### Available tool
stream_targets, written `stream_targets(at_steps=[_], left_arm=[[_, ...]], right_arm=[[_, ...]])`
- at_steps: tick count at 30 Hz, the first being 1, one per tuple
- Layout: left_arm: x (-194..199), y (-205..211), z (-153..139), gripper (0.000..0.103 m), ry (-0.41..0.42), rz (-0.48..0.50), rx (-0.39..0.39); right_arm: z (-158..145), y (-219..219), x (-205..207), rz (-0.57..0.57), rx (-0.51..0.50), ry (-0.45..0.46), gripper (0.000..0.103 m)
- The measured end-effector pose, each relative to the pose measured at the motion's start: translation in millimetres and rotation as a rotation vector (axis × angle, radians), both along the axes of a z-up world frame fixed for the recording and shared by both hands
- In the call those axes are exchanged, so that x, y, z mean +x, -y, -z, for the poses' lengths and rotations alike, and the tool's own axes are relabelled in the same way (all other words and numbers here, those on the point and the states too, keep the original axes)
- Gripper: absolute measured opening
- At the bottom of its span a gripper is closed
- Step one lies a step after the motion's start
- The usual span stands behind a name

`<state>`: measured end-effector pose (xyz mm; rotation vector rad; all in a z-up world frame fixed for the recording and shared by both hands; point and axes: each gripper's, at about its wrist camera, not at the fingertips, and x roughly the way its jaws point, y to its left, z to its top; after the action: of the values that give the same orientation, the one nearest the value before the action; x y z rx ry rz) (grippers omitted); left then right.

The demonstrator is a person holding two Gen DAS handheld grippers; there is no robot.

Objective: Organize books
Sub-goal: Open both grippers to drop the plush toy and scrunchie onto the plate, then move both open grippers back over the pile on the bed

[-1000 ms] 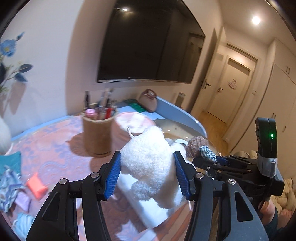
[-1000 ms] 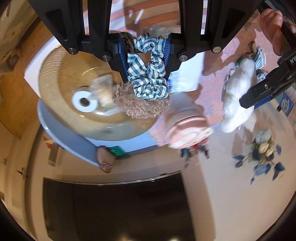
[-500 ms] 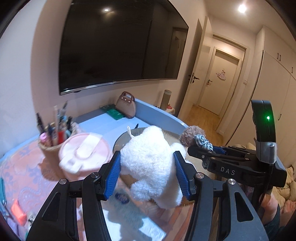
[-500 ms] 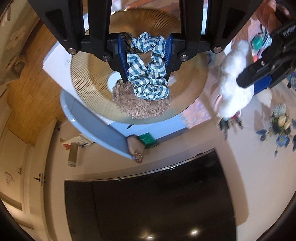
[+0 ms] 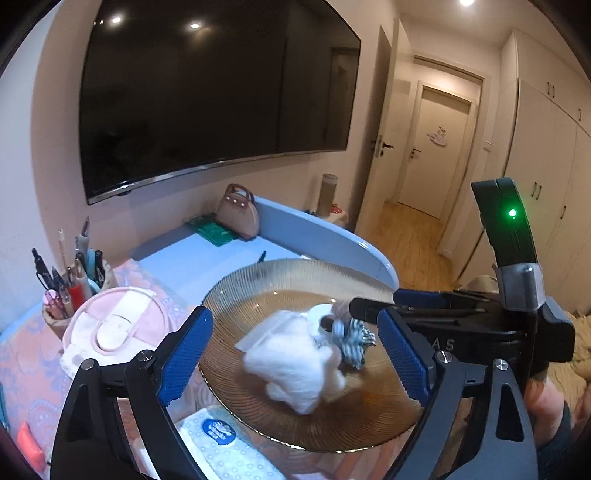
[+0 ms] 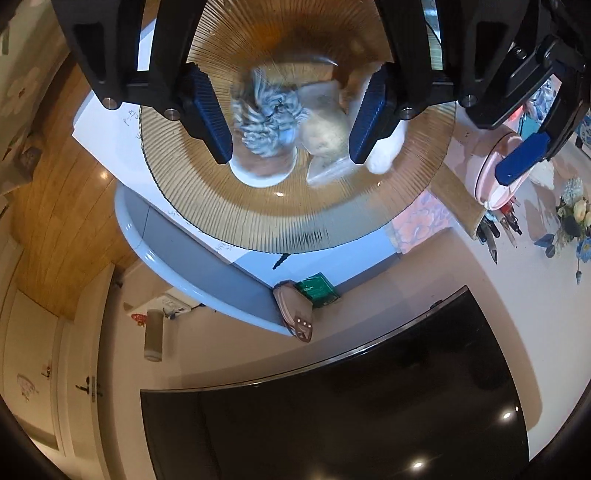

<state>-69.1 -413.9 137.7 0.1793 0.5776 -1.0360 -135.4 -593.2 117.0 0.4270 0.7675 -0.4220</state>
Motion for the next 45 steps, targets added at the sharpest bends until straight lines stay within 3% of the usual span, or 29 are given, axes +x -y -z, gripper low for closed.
stream_targets(at_steps=[7,15,22,28,35,41,45], left_arm=[[2,-29,-12,0.090,-0.023,-0.027,-0.038],[6,-108,-33,0.090,-0.051,-0.143,-0.106],[4,-213,-45,0.090,-0.021,-0.341,-0.112],[5,-305,-41,0.090,-0.018,-0.528,-0.109],[15,-395,7,0.090,-0.078,-0.780,-0.077],[25,-432,72,0.090,-0.150,-0.878,-0.044],[32,-443,101,0.090,-0.206,-0.888,-0.039]], right_arm=[[-11,-8,-12,0.002,-0.013,0.019,0.064],[-40,-59,-15,-0.073,-0.052,0.063,0.064],[-55,-138,0,-0.231,-0.075,0.092,0.064],[-50,-207,25,-0.379,-0.066,0.086,0.064],[-11,-299,62,-0.583,-0.023,0.057,0.064],[44,-342,86,-0.653,-0.021,0.030,0.064],[78,-349,98,-0.650,-0.001,0.006,0.064]])
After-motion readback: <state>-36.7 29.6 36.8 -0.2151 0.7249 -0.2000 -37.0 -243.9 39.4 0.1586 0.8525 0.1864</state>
